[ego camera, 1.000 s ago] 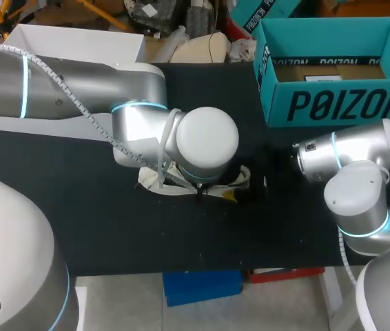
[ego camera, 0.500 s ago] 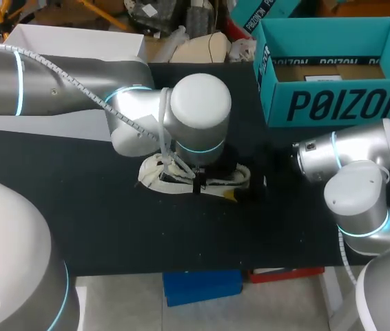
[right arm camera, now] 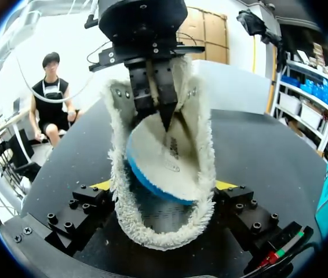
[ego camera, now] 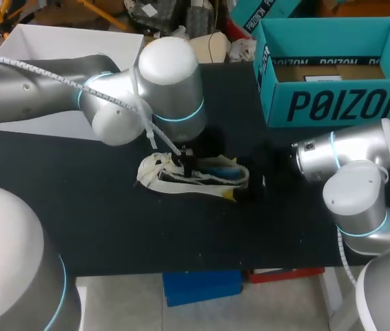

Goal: Take the shoe out of the shoebox, open the shoe tongue, remove and reinsert the insole, then place the shoe into the shoebox

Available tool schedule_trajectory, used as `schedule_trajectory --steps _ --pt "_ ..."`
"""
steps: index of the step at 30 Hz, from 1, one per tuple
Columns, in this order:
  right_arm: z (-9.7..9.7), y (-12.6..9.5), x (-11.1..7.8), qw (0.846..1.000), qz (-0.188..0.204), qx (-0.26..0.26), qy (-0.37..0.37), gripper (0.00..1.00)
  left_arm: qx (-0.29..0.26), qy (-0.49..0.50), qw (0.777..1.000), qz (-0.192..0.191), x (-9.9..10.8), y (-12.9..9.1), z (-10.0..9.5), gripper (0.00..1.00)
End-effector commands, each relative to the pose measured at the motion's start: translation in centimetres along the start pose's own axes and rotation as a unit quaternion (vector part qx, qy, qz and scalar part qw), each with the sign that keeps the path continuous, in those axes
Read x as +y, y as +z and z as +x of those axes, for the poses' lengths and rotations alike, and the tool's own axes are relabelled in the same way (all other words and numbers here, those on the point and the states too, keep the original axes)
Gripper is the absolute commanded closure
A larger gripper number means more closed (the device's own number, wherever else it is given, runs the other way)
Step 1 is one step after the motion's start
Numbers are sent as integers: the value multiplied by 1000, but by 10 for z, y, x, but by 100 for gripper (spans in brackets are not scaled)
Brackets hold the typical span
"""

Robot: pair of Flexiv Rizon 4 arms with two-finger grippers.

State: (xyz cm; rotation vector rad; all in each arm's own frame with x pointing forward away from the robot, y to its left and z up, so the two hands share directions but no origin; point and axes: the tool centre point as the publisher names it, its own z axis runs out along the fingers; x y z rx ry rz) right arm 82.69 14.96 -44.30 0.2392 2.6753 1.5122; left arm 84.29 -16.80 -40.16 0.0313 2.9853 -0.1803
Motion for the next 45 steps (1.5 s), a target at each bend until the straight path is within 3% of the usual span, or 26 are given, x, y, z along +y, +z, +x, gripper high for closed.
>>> schedule_trajectory --steps 1,6,13,24,28,34,45 --pt "2 2 -4 1000 2 0 0 100 5 3 999 32 12 -17 -1 100" --pt "2 2 -4 1000 2 0 0 100 10 15 998 60 9 -30 3 100" --pt "2 2 -4 1000 2 0 0 100 8 53 995 79 -8 -32 11 100" --pt "2 2 -4 1000 2 0 0 100 -9 88 995 53 -28 -15 17 100" --pt "2 2 -4 1000 2 0 0 100 -11 119 990 69 -31 -12 17 75" --pt "2 2 -4 1000 2 0 0 100 -21 185 979 82 -29 -8 20 56" --pt "2 2 -4 1000 2 0 0 100 -57 212 972 89 -30 -1 13 63"
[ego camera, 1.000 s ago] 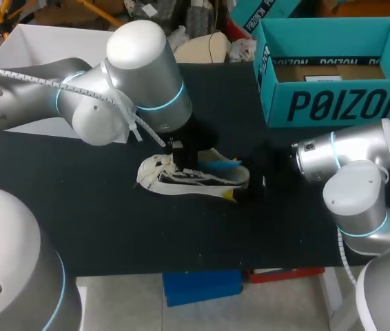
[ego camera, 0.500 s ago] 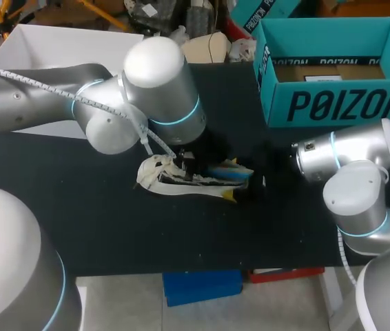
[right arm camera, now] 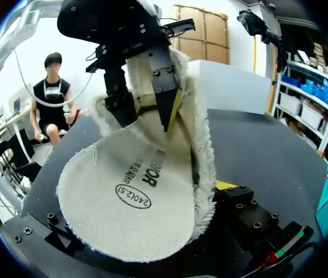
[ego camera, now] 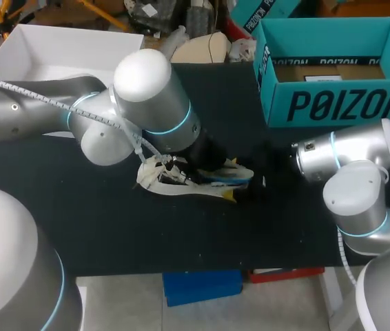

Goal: Take the shoe out of the shoebox, open the shoe tongue, remove and reinsert the insole, then place the shoe into the shoebox

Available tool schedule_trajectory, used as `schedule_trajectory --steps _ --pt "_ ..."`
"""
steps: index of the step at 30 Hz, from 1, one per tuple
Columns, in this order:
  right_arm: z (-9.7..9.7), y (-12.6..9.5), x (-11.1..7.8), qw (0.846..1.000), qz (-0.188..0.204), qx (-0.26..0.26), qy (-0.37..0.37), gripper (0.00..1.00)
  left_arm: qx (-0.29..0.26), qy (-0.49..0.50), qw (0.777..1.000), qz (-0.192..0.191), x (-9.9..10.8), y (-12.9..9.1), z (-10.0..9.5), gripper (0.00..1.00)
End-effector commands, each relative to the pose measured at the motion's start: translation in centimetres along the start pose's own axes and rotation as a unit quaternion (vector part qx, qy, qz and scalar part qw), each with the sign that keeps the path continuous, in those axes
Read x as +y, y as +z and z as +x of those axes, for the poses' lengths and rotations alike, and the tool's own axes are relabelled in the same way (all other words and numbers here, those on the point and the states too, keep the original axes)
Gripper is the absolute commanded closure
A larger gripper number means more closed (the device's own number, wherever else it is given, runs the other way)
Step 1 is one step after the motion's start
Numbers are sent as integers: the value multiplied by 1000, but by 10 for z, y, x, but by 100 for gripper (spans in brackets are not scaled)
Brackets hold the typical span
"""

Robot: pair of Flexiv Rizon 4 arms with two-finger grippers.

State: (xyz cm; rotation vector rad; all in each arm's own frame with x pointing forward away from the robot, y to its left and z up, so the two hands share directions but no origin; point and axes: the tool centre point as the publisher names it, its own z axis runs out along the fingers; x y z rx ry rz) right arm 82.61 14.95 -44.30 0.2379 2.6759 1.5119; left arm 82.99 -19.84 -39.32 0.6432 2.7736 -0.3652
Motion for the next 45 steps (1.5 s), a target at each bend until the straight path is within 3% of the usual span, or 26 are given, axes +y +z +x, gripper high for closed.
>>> schedule_trajectory --steps 1,11,18,26,38,43,44,45 --pt "1 2 -4 1000 1 0 1 100 -10 3 1000 6 0 6 2 65" --pt "1 2 -4 1000 1 0 1 100 -39 0 999 20 -17 5 3 66" --pt "1 2 -4 1000 1 0 1 100 -52 -12 999 0 -36 11 5 62" --pt "1 2 -4 1000 1 0 1 100 -67 -35 997 5 -48 7 -1 68" --pt "1 2 -4 1000 1 0 1 100 -83 -61 995 -3 -57 9 -11 67" --pt "1 2 -4 1000 1 0 1 100 -86 -76 993 -10 -57 9 -12 89" --pt "1 2 -4 1000 1 0 1 100 -87 -76 993 -10 -57 9 -12 100" --pt "1 2 -4 1000 1 0 1 100 -89 -79 993 -13 -56 9 -12 100"
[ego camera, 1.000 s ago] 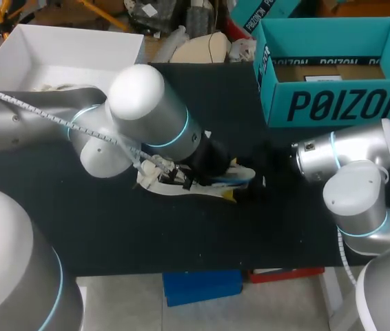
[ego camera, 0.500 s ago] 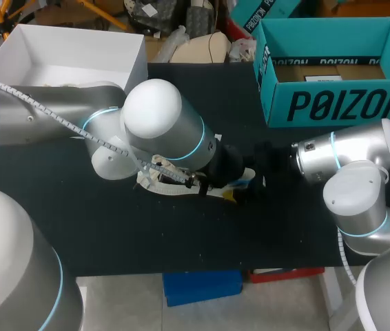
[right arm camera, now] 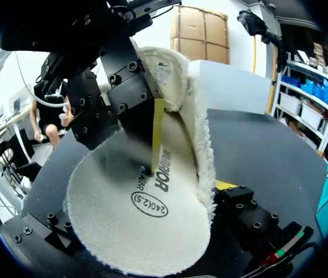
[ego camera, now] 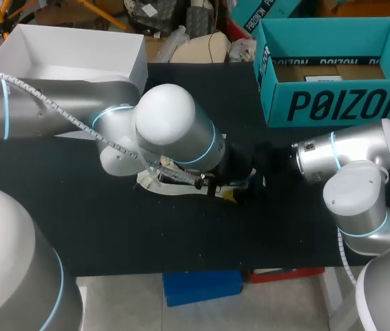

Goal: Take the shoe out of the shoebox, open the shoe tongue, remove and reinsert the insole, then place the shoe into the shoebox

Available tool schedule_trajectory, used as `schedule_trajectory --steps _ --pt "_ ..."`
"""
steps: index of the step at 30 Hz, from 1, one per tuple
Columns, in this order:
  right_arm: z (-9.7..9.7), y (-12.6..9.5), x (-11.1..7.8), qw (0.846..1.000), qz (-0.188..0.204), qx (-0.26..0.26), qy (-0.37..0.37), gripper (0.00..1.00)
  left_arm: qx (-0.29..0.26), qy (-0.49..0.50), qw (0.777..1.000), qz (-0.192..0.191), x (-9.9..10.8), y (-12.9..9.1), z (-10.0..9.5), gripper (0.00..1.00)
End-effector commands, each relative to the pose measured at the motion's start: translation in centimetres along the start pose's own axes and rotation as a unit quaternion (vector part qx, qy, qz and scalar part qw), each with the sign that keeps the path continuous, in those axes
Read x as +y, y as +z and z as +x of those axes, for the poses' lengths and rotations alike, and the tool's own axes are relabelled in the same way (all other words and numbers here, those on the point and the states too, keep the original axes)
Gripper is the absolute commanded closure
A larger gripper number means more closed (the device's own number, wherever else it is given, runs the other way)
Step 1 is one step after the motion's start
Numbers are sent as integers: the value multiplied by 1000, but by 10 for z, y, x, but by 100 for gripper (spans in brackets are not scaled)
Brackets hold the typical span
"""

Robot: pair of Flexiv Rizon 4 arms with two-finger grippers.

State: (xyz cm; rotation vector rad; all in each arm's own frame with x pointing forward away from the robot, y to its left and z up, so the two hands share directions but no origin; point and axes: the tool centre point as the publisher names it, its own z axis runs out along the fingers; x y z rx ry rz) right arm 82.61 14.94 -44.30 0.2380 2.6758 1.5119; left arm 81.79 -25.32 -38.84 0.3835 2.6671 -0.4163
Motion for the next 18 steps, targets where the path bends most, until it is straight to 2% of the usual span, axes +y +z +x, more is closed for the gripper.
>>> schedule_trajectory --steps 1,10,14,18 --pt "1 2 -4 1000 1 0 1 100 -7 -3 1000 -8 -1 -1 2 100" --pt "1 2 -4 1000 1 0 1 100 -2 -3 999 37 17 -36 14 100" --pt "1 2 -4 1000 1 0 1 100 -7 -3 998 68 21 -63 18 100" --pt "1 2 -4 1000 1 0 1 100 -4 -16 994 108 16 -95 15 100"
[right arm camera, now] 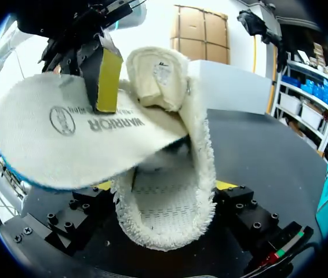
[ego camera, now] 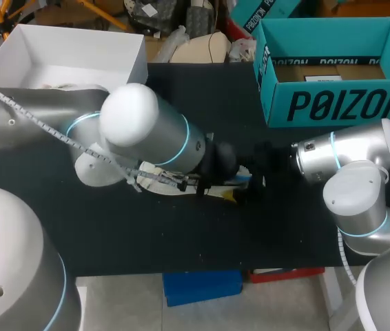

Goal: Take the shoe out of the shoebox, open the shoe tongue, remove and reinsert the insole, then place the shoe into the shoebox

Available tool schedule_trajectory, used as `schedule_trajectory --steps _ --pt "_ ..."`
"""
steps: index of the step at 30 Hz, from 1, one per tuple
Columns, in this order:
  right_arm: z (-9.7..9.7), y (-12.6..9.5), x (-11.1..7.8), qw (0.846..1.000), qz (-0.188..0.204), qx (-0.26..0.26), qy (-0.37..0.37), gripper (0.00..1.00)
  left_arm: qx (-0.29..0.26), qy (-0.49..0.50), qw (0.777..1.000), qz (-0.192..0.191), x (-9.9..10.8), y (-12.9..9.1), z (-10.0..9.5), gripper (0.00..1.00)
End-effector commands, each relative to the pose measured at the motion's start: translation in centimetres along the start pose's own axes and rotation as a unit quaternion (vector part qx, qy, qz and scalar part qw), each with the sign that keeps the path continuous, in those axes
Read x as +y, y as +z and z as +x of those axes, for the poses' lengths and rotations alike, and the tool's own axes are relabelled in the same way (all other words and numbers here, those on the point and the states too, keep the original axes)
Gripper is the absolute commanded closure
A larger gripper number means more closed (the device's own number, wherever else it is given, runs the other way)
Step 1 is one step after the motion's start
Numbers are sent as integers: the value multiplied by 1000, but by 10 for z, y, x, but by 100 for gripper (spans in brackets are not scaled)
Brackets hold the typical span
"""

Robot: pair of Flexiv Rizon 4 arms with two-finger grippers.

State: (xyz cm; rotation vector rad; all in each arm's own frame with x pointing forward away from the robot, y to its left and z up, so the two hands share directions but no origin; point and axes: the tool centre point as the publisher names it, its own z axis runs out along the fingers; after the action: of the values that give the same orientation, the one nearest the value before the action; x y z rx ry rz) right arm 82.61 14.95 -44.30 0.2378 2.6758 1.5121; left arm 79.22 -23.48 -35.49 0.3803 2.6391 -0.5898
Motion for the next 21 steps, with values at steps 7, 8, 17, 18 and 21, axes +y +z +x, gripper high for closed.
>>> schedule_trajectory --steps 7,8,17,18,21 --pt "1 2 -4 1000 2 0 1 100 40 -60 987 143 -24 -116 -6 100" --pt "1 2 -4 1000 2 0 1 100 45 -67 985 154 -29 -125 -7 100" --pt "1 2 -4 1000 2 0 1 100 84 -129 962 228 -60 -203 -15 100" --pt "1 2 -4 1000 2 0 1 100 89 -138 957 238 -62 -213 -17 100" --pt "1 2 -4 1000 2 0 1 100 82 -153 951 256 -65 -243 -22 100"
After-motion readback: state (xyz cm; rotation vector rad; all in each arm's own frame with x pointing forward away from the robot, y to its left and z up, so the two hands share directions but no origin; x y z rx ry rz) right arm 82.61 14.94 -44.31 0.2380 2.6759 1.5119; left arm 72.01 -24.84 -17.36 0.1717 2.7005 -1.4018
